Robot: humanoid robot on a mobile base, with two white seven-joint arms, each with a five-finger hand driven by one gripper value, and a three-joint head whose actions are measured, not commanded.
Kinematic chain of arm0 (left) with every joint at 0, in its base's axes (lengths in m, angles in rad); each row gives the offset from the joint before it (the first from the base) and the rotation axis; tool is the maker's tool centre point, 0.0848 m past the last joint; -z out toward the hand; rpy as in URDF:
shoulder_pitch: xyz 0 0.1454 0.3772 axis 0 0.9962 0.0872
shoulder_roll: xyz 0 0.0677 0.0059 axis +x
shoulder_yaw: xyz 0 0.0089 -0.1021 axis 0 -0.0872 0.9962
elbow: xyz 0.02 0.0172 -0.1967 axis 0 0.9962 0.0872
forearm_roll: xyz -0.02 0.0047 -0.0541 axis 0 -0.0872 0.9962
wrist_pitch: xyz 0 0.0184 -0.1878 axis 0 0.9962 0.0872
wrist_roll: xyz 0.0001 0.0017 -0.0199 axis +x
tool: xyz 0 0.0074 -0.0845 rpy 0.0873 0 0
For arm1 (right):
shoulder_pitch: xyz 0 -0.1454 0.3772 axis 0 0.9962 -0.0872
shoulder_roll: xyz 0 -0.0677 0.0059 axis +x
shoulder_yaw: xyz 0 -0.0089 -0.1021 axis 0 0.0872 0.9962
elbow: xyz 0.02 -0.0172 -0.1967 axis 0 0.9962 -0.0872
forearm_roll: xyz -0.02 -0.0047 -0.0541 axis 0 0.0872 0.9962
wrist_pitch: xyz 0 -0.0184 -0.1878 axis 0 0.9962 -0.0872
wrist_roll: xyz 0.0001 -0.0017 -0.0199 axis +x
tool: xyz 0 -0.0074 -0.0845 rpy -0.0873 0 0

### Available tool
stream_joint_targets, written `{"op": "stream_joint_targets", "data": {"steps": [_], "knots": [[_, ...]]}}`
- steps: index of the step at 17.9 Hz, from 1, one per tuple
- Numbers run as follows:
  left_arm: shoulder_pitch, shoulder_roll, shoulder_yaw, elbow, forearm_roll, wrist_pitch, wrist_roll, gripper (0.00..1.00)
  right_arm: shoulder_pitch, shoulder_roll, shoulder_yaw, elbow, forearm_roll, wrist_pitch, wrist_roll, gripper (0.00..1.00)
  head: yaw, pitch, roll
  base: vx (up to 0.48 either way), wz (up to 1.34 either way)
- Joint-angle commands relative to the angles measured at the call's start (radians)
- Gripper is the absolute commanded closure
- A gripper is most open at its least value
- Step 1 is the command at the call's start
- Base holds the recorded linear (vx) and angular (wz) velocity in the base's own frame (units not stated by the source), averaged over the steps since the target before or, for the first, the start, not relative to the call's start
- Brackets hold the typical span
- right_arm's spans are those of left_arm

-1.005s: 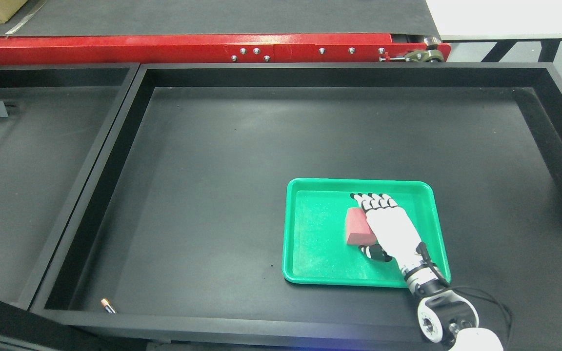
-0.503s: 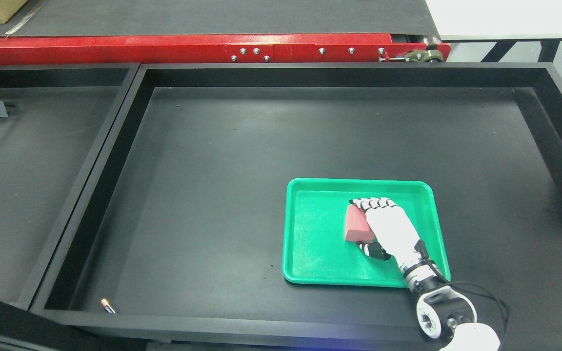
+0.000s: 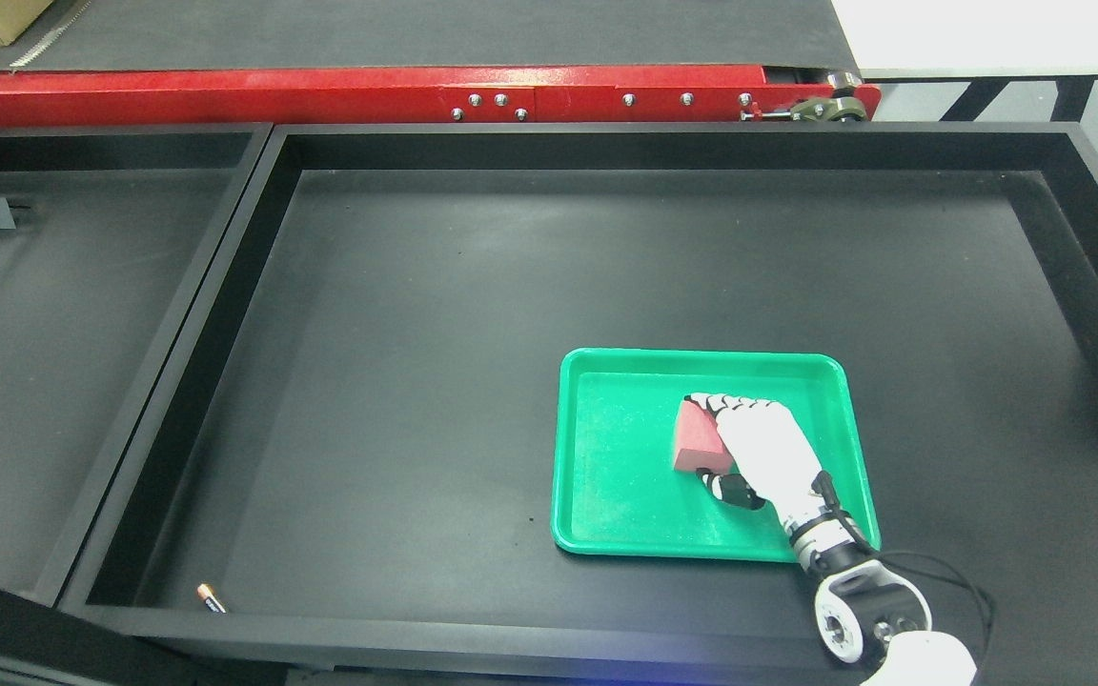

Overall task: Pick pink block from left shelf to tray
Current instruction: 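Lift the pink block out of the green tray with the right hand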

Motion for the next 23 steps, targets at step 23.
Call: {"op": "stream_joint_targets", "data": {"steps": [23], "knots": [[-0.029,0.017,0.000,-0.017,0.000,0.000,0.001,0.00,0.085,-0.018,-0.128,-0.177,-0.113,-0.195,-0.628,0.98,0.0000,0.000,0.000,-0.001,0.00]]}}
